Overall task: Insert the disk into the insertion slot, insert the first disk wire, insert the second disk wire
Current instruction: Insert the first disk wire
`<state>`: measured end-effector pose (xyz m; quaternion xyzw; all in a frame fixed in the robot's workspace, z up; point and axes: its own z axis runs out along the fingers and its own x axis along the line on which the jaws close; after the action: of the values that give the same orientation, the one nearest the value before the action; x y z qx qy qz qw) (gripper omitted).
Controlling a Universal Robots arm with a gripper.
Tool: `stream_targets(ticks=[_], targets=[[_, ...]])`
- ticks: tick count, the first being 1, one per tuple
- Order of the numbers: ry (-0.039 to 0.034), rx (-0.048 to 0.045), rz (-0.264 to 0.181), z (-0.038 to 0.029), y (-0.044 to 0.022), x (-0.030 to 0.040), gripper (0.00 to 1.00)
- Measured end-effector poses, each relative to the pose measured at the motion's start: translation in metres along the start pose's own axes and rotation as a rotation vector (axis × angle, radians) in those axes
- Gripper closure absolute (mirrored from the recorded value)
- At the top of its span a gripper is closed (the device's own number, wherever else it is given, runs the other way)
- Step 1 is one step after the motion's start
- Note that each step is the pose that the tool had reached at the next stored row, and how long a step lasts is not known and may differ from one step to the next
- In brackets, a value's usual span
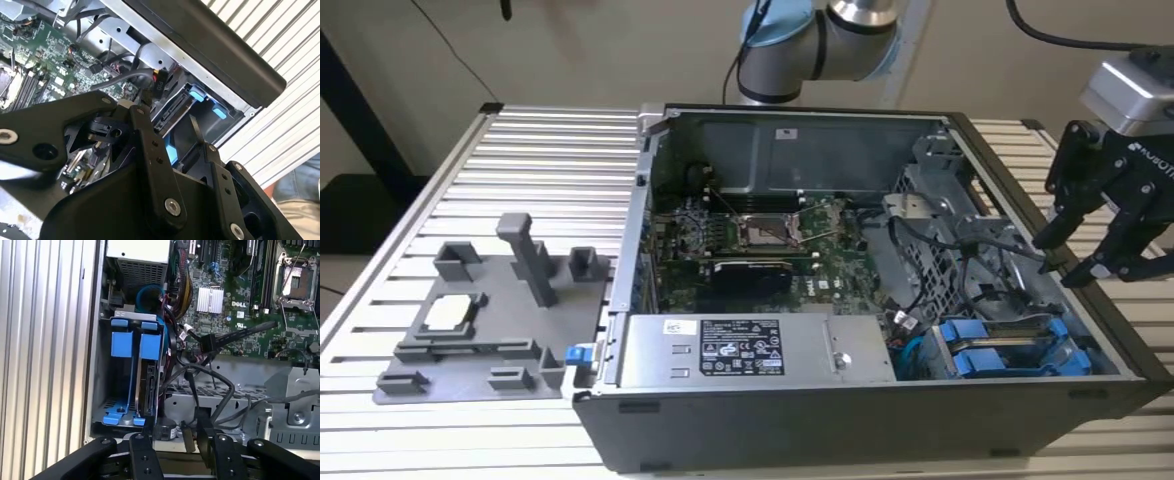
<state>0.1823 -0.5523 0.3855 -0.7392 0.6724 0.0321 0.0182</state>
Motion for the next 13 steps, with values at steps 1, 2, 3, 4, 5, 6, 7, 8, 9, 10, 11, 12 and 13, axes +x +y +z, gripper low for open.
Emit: stream_targets(ticks=[1, 2, 3, 4, 5, 6, 7, 8, 9, 10, 11, 12, 13], targets=[[0.0000, -0.0003, -0.005, 0.0011, -0.0003, -0.0005, 0.53], [0.0000, -0.0007, -0.009, 0.0021, -0.0006, -0.0009, 0.53], [0.0001, -0.0010, -0.014, 0.0031, -0.0010, -0.0014, 0.53], [0.0003, -0.0013, -0.018, 0.0039, -0.0014, -0.0018, 0.53], [0.0002, -0.0015, -0.021, 0.0048, -0.0019, -0.0022, 0.53], [0.0003, -0.0018, -0.024, 0.0055, -0.0025, -0.0026, 0.53], [0.0003, -0.0020, -0.028, 0.0062, -0.0035, -0.0030, 0.53], [0.0003, -0.0022, -0.030, 0.0067, -0.0044, -0.0033, 0.53], [0.0005, -0.0024, -0.033, 0.0072, -0.0054, -0.0036, 0.53], [0.0008, -0.0026, -0.036, 0.0076, -0.0063, -0.0038, 0.53], [0.0007, -0.0029, -0.039, 0.0081, -0.0073, -0.0041, 0.53], [0.0007, -0.0031, -0.042, 0.0086, -0.0083, -0.0044, 0.53], [0.0007, -0.0033, -0.045, 0.0091, -0.0093, -0.0046, 0.53]])
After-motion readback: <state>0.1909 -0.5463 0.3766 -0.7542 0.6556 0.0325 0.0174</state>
